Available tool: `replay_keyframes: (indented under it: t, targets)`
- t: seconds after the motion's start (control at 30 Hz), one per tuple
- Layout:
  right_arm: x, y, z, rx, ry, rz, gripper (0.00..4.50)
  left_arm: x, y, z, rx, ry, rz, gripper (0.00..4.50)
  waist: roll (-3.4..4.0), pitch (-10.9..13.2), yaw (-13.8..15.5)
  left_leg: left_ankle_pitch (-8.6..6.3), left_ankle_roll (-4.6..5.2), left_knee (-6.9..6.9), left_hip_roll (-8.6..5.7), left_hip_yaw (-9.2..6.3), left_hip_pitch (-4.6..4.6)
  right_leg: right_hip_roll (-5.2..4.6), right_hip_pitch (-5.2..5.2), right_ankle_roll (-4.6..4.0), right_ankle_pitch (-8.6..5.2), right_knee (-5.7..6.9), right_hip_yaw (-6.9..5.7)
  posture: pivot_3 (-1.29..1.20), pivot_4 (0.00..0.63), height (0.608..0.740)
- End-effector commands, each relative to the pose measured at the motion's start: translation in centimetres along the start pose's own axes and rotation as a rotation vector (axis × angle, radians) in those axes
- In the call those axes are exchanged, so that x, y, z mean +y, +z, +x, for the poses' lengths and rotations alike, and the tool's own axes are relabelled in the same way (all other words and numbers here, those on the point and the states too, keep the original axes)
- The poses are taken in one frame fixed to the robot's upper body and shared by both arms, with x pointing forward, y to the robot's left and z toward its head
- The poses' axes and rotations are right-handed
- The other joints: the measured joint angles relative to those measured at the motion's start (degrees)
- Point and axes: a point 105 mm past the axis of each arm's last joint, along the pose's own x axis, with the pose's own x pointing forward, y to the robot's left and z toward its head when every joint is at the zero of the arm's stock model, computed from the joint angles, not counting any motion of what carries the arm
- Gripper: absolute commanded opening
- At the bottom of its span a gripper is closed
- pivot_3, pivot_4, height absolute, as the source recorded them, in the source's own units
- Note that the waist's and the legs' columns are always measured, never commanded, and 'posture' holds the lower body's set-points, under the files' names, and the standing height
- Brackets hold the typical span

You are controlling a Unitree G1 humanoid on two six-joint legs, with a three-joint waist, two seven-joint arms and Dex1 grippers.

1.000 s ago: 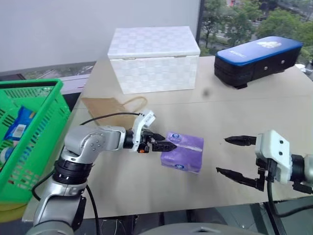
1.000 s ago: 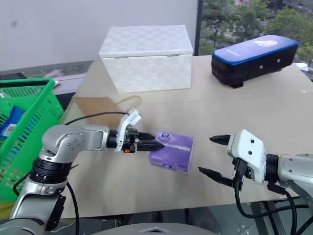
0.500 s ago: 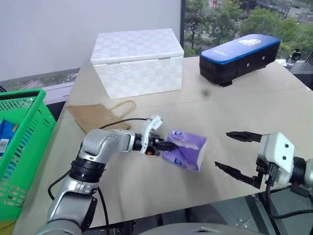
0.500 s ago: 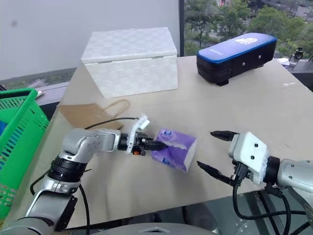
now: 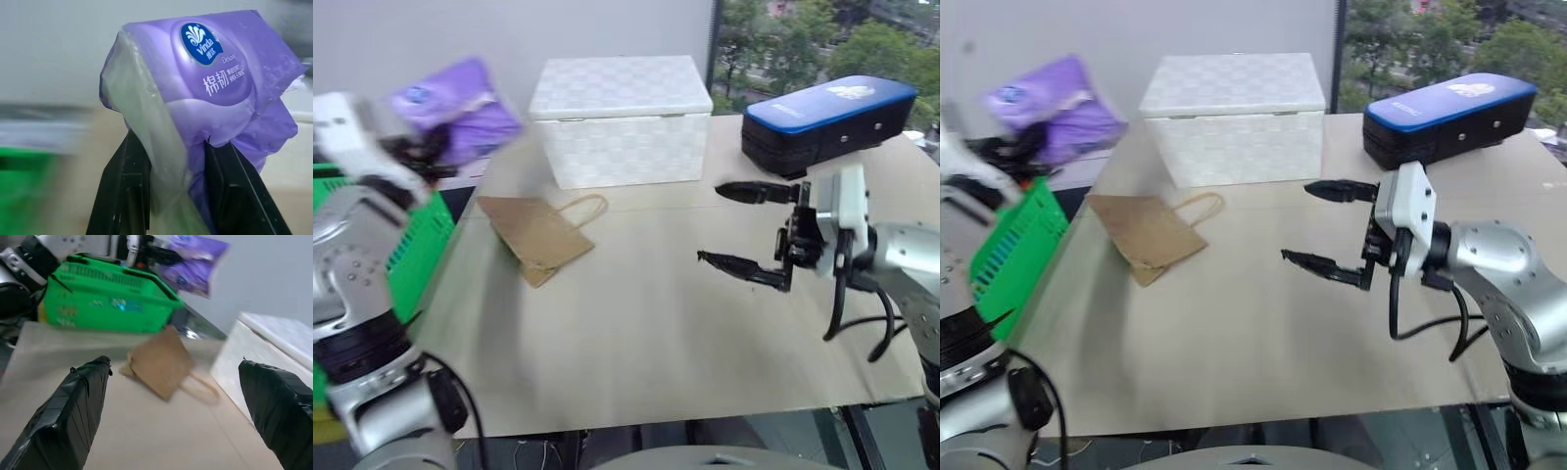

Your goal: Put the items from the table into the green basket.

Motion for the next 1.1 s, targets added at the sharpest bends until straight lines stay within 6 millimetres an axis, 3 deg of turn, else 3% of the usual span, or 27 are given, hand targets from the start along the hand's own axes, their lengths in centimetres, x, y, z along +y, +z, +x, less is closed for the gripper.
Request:
replay_keyframes:
  t: [0.03, 0.17, 0.3, 0.43, 0.57, 0.7, 0.8, 0.87, 1.0, 1.1]
  targets:
    - [-0.3, 1.7, 1.0, -0.081, 0.080, -0.008, 4.50, 5.4, 4.0, -2.2, -0.135, 0.282, 0.206, 0.88, -0.06, -0.04, 2.24, 0.00, 0.00, -0.03, -0.05, -0.01, -0.06, -0.18, -0.07, -0.03, 0.01, 0.01, -0.22, 0.24, 0.000, 0.740]
    - [-0.5, 2.3, 1.6, -0.119, 0.132, 0.010, 4.50, 7.2, 2.6, -3.8, -0.050, 0.365, 0.326, 0.88, -0.38, -0.27, 7.44, -0.02, 0.03, -0.10, -0.25, 0.00, -0.11, -0.99, -0.17, -0.27, 0.14, -0.06, -1.41, 0.29, 0.000, 0.740]
    - [-0.6, 2.2, 1.9, -0.119, 0.159, 0.008, 4.50, 8.3, -1.0, -4.8, 0.102, 0.380, 0.298, 0.88, -0.68, -0.58, 11.24, -0.05, 0.09, -0.09, -0.36, -0.10, -0.15, -1.43, -0.08, -0.34, 0.18, -0.31, -2.20, 0.32, 0.000, 0.740]
    - [-0.5, 1.8, 2.0, -0.109, 0.168, 0.015, 4.50, 9.8, -3.2, -6.3, 0.175, 0.418, 0.204, 2.60, -0.94, -0.85, 12.79, -0.19, 0.33, -0.10, -0.23, -0.22, -0.10, -1.63, 0.05, -0.60, 0.34, -0.54, -3.03, 0.32, 0.000, 0.740]
    - [-0.7, 1.3, 1.7, -0.087, 0.143, 0.025, 4.50, 7.7, -2.0, -5.6, 0.109, 0.290, 0.191, 4.46, -0.96, -1.00, 13.43, -0.16, 0.28, -0.14, -0.16, -0.50, -0.11, -1.62, 0.06, -0.81, 0.39, -0.52, -3.45, 0.32, 0.000, 0.740]
    - [-1.5, 0.1, 0.5, 0.004, 0.017, 0.028, 4.50, 0.9, 1.0, -3.9, -0.032, -0.053, 0.086, 4.46, -0.98, -1.19, 14.98, -0.11, 0.19, -0.15, -0.12, -0.74, -0.16, -1.64, 0.14, -0.99, 0.43, -0.58, -3.80, 0.28, 0.000, 0.740]
    - [-1.2, -1.7, -1.8, 0.092, -0.120, 0.081, 4.50, -9.4, 0.1, -4.6, 0.008, -0.502, -0.053, 4.46, -0.69, -1.51, 15.89, -0.12, 0.20, -0.13, -0.13, -0.70, -0.12, -1.66, 0.25, -1.00, 0.43, -0.63, -3.79, 0.23, 0.000, 0.740]
    - [-1.2, -2.6, -3.3, 0.153, -0.218, 0.106, 4.50, -14.1, -0.6, -6.1, 0.054, -0.716, -0.124, 4.46, -0.53, -1.63, 15.69, -0.13, 0.23, -0.10, -0.22, -0.71, -0.11, -1.74, 0.34, -0.99, 0.43, -0.64, -3.78, 0.14, 0.000, 0.740]
    - [-0.4, -4.7, -7.0, 0.309, -0.358, 0.125, 4.50, -18.3, -2.9, -8.1, 0.176, -0.920, -0.191, 4.46, -0.49, -1.65, 12.04, -0.14, 0.26, -0.04, -0.16, -0.50, -0.07, -1.58, 0.35, -0.99, 0.43, -0.61, -3.57, 0.03, 0.000, 0.740]
    - [0.6, -5.7, -10.0, 0.395, -0.432, 0.167, 4.50, -19.0, -5.2, -9.5, 0.271, -1.000, -0.208, 4.46, -0.25, -1.79, 7.43, -0.13, 0.27, -0.06, -0.08, -0.46, 0.07, -1.46, 0.44, -1.06, 0.39, -0.58, -3.52, -0.04, 0.003, 0.740]
